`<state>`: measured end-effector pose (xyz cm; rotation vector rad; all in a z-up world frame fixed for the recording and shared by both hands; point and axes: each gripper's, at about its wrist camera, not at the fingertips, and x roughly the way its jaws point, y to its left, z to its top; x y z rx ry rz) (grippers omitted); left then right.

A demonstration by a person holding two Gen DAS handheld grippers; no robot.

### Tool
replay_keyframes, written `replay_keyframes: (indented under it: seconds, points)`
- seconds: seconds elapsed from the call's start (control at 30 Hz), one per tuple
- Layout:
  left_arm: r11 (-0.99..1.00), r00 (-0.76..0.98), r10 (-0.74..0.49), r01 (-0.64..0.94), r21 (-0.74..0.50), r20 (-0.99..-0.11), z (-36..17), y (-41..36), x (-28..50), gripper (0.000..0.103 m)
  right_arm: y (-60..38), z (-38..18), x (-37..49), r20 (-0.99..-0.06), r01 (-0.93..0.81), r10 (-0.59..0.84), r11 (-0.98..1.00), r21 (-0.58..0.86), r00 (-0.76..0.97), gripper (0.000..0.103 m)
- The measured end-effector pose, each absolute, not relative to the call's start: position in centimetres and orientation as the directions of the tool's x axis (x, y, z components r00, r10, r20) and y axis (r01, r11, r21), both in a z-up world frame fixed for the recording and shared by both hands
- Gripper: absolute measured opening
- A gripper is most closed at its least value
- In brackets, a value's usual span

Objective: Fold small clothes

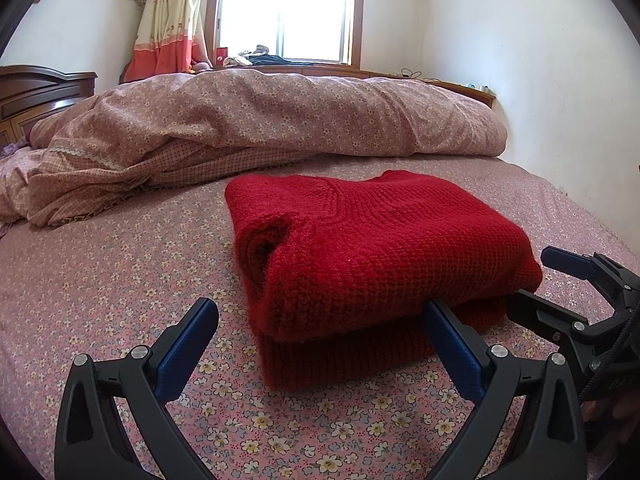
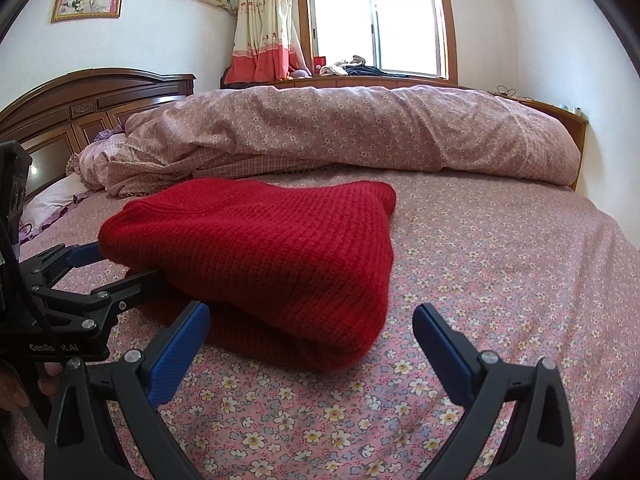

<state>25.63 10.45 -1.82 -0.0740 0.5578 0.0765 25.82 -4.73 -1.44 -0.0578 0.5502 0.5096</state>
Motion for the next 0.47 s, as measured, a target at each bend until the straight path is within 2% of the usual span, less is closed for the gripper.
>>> replay_keyframes:
  seconds: [0.47]
  points:
    - [0.995,0.843,0.056,-0.094,-0.045,-0.535,-1.84,10.57,25.85,0.099,-4.87,-1.68,25.90,-0.517,-0.481,0.449,0.873,0.080,0.729,0.103]
